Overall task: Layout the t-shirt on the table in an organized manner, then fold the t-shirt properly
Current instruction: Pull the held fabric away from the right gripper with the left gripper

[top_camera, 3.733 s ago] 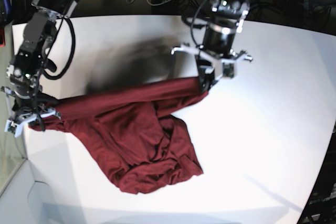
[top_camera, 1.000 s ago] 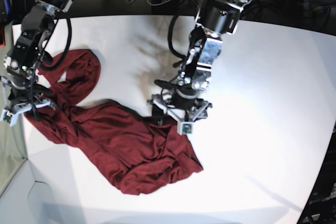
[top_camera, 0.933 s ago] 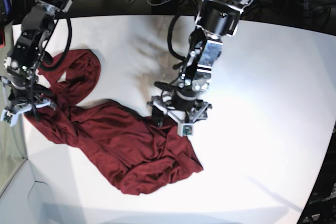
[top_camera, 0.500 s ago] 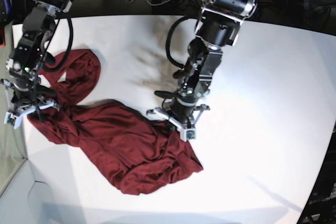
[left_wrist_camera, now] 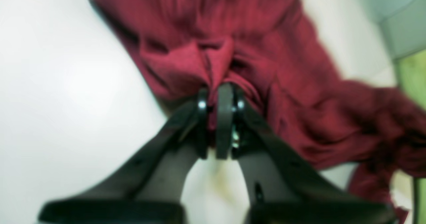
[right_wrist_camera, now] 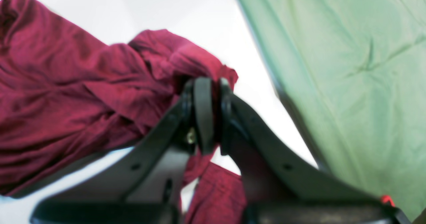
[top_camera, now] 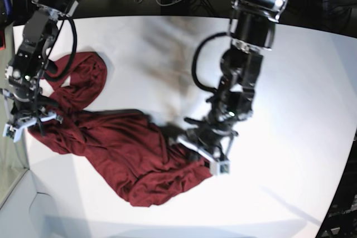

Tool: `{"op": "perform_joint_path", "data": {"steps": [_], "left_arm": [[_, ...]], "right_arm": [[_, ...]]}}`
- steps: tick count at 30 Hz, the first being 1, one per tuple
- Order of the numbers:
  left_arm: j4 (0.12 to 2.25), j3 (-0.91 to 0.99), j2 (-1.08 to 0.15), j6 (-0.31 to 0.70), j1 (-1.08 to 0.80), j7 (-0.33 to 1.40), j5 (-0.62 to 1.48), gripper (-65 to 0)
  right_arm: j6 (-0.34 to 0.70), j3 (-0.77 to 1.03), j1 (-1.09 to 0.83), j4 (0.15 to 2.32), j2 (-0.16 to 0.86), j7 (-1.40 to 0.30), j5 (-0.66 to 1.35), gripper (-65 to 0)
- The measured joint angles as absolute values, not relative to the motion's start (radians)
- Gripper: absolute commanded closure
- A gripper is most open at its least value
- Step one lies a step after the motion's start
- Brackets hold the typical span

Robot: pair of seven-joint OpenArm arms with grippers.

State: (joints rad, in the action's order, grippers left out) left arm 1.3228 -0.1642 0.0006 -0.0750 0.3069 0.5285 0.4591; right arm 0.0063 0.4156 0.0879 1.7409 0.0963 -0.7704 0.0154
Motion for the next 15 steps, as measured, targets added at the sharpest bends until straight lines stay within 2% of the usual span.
{"op": "perform_joint_path", "data": {"steps": [9,15], "left_arm": [[1.343,-0.159,-0.123,-0.069,0.480,0.591,0.590,-0.3],[1.316,-0.018,-0.200,-0.062,0.519,0.609,0.682,-0.3]], "right_arm": [[0.006,0.395,0.115,1.741,0.100,-0.772,0.019,0.0],[0.007,0.397,0.115,1.755,0.120,-0.778,0.015,0.0]]}}
